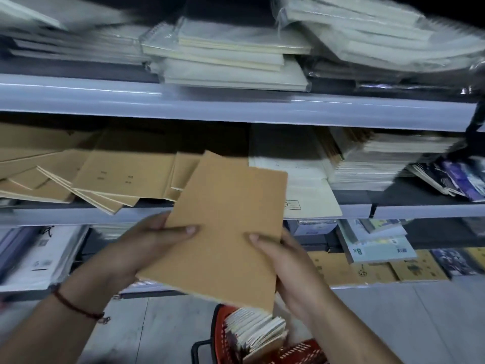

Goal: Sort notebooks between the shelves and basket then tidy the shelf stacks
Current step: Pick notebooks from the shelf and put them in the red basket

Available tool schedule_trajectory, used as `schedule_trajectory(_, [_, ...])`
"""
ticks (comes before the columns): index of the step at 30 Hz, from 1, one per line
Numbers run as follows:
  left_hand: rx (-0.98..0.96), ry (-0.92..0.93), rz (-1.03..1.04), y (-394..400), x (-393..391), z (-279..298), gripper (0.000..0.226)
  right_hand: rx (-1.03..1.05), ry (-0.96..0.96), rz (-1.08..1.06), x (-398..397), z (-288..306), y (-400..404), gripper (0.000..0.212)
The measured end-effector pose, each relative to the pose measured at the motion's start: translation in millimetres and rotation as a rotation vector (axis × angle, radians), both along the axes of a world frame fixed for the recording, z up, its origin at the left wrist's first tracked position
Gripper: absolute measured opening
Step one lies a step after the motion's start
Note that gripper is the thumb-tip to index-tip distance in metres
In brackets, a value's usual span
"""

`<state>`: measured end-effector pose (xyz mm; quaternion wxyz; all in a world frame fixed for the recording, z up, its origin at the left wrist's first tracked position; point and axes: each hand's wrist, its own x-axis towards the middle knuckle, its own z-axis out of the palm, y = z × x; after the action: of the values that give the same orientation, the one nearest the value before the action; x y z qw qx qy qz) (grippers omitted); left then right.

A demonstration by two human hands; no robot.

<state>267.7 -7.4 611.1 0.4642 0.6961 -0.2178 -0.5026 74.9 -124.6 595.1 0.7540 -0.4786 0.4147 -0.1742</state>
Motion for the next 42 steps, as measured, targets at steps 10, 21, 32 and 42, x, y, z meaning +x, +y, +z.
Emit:
schedule_trajectory(10, [-0.134,-0.108,0.341,-78.5,76.0,-5.6,0.029,-0.428,0.186,0.022,112.7,-14.3,-99.2,0.05])
schedule_trajectory(21, [0.246,-1.234,-0.203,-103.1,90.9,-40.1,0.044,-1.12,0.984,0.439,137.3,-28.1,-143.9,0.048])
schedule_trajectory(32, [-0.236,-1.436,-0.201,-68.6,32.7,-59.4,0.034,-1.408,0.799,0.319,63.7,-23.2,-105.8,0.04])
schedule_trajectory(42, [0.092,-1.143,-0.734,-30.0,-71.6,-239.9,0.042,-1.146,0.948,0.99,-82.4,-190.7,-55.3,0.034])
